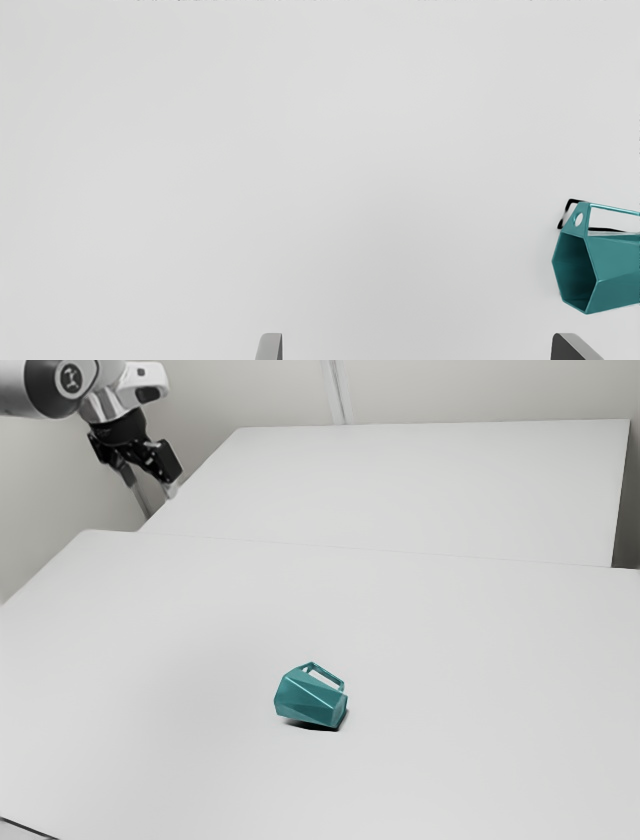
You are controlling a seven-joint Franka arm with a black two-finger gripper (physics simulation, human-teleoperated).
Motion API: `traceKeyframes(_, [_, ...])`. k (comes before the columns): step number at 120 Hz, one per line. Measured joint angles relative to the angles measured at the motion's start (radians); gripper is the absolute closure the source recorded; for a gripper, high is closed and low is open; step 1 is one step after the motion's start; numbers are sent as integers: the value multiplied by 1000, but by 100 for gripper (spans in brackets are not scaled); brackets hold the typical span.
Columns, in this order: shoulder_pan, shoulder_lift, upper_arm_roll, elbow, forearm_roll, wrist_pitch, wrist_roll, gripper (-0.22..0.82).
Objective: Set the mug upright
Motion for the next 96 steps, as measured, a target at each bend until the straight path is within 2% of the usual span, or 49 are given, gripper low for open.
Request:
traceKeyframes(31, [4,-24,6,-12,4,-6,5,2])
traceKeyframes(48, [2,-61,7,-68,-2,3,3,2])
traceKeyframes(96, [19,-230,16,-409,-92,123,-20,2])
